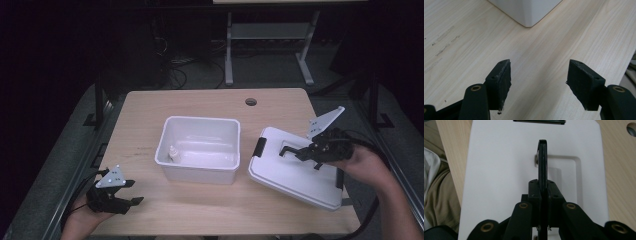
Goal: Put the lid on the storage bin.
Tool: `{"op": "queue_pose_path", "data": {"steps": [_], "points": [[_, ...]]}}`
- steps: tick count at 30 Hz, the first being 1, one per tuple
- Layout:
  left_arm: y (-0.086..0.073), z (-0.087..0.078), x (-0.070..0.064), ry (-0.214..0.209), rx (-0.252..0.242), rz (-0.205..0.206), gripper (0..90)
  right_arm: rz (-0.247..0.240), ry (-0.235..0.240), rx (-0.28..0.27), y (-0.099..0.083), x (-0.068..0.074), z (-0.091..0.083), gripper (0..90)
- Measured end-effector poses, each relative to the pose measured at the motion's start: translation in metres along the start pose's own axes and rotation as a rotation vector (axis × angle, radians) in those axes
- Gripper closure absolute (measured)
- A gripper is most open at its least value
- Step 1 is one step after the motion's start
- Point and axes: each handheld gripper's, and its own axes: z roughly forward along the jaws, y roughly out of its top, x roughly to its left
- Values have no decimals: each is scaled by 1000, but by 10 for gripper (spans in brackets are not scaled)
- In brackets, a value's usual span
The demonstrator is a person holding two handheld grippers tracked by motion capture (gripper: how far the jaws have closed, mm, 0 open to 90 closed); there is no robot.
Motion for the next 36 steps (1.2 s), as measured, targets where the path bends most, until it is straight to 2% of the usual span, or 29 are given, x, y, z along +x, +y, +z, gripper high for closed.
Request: {"op": "queue_pose_path", "data": {"steps": [8,11,19,23,36], "points": [[1,3,-1,2,11,2,352,-20,-16,0,10,3,-23,839],[1,3,0,19,10,-1,353,-33,-15,-1,16,5,-29,839],[0,2,0,16,9,-7,353,-72,-16,-35,44,11,-45,839],[2,1,0,15,2,2,353,-83,-10,-34,62,13,-43,839],[-1,-1,2,-3,-19,-7,348,-177,24,-30,118,20,-28,838]]}}
